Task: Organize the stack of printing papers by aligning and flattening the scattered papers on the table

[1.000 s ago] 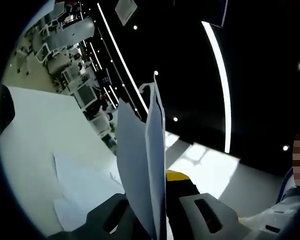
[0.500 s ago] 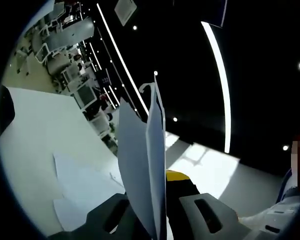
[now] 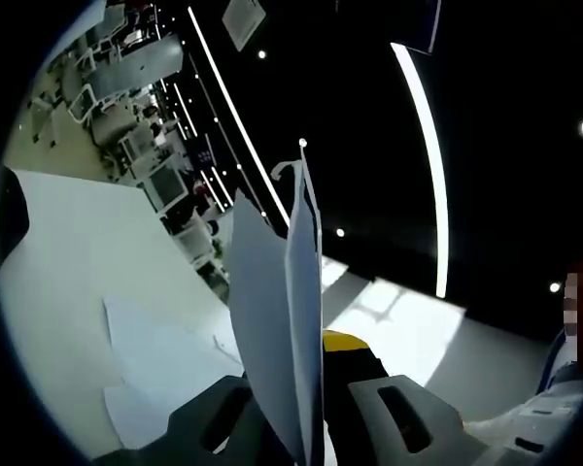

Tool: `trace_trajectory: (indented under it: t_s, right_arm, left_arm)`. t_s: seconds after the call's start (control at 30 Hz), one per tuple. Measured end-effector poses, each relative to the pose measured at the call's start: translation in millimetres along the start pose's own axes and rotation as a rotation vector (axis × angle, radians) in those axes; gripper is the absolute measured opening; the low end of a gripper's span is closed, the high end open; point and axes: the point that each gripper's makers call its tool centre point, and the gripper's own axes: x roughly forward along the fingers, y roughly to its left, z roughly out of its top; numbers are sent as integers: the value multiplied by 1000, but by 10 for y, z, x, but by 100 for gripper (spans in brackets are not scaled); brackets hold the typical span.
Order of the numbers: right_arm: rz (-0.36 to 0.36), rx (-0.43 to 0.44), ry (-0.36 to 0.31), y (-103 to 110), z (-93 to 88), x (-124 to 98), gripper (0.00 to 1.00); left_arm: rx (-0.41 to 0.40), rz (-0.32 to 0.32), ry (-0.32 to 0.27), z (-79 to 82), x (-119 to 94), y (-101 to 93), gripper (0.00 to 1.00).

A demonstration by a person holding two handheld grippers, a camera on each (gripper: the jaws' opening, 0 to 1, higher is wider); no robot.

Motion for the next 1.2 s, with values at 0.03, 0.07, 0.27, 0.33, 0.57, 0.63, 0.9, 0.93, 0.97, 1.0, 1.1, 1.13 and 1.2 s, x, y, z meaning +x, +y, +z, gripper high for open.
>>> trace_trajectory:
  t_s: [0.03,0.07,0.27,0.33,0.57,0.63,0.9,0.93,0.97,1.0,1.1,1.13,1.2]
  right_arm:
    - [0,-1,-1,3,-1,9,80]
    - [1,-1,1,7,-7,20,80]
    - [-2,-6,8,9,-36,69,79]
    - [0,-8,16,23,-61,104,79]
    - [6,-11,26,66,-60,144,79]
    - [6,-12,27,61,-55,167,79]
    - [9,-10,36,78,-92,241,79]
    - [10,-9,38,120,-106,234,79]
    - [12,-8,40,136,-113,234,79]
    - [13,-8,41,145,-119,230,79]
    - [12,-8,43,148,-129,232,78]
    - [13,-9,42,160,-132,231,78]
    - [11,-14,46,163,-143,235,78]
  left_arm:
    - [-1,0,0,0,-1,0,6]
    - [-2,0,0,1,-1,0,6]
    - [-2,0,0,1,1,-4,6]
    - [-1,-1,-1,9,1,-4,6]
    - [0,-1,-1,17,4,3,6]
    - [0,0,-1,19,3,3,6]
    - [-1,0,-4,30,-7,6,6]
    - [-1,-1,-4,33,-8,3,6]
    - [0,-1,-5,33,-9,0,6]
    - [1,-1,-5,33,-9,-1,6]
    - [1,-2,-5,35,-10,-1,6]
    - [1,-1,-5,35,-11,1,6]
    - [1,0,-5,38,-12,3,6]
